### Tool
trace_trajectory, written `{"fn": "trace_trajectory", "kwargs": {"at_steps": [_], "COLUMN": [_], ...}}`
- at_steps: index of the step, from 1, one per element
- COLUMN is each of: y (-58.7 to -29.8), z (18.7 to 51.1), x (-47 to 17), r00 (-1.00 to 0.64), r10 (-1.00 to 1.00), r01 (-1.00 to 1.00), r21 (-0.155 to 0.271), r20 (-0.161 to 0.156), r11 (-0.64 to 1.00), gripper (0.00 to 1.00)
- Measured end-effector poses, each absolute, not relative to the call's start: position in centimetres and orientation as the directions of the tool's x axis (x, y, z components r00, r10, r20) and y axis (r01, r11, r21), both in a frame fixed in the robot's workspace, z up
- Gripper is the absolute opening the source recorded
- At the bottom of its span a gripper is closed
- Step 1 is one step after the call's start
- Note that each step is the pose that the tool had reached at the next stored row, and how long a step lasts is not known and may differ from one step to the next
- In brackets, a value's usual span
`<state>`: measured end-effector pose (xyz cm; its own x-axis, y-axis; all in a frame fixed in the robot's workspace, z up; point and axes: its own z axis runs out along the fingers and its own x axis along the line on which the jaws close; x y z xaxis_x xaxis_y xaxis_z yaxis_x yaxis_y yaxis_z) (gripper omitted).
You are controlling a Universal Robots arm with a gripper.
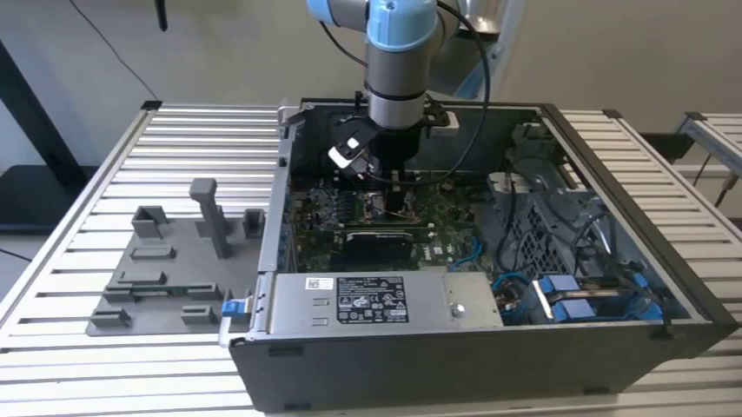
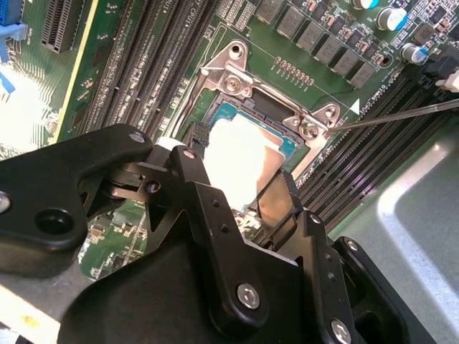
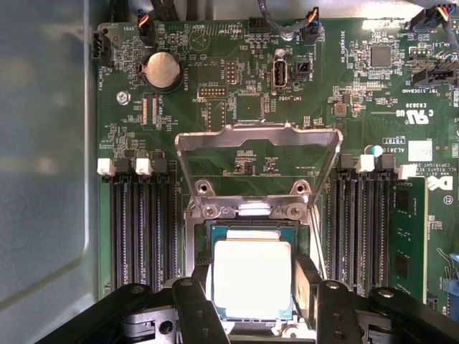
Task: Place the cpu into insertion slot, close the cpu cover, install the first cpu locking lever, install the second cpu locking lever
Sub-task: 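Place the cpu into insertion slot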
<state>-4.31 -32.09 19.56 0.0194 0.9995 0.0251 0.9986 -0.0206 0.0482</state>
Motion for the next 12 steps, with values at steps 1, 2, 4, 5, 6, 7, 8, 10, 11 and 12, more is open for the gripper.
{"fn": "trace_trajectory", "kwargs": {"at_steps": [1,2,4,5,6,7,8,10,11,12], "y": [-32.10,-32.10,-32.09,-32.10,-32.10,-32.10,-32.10,-32.10,-32.10,-32.10], "z": [19.56,19.56,19.56,19.56,19.56,19.56,19.56,19.56,19.56,19.56], "x": [-4.31,-4.31,-4.32,-4.31,-4.31,-4.31,-4.31,-4.31,-4.30,-4.29], "r00": [0.018,0.017,0.013,0.012,0.012,0.012,0.011,0.011,0.010,0.010], "r10": [1.000,1.000,1.000,1.000,1.000,1.000,1.000,1.000,1.000,1.000], "r01": [0.999,0.999,0.999,0.999,0.999,0.999,0.999,0.999,0.999,0.999], "r21": [0.048,0.048,0.048,0.048,0.048,0.048,0.048,0.048,0.048,0.048], "r20": [0.025,0.025,0.025,0.025,0.025,0.025,0.025,0.025,0.025,0.025], "r11": [-0.019,-0.018,-0.015,-0.014,-0.014,-0.013,-0.012,-0.012,-0.012,-0.011], "gripper": [0.54,0.54,0.54,0.54,0.54,0.54,0.54,0.54,0.54,0.54]}}
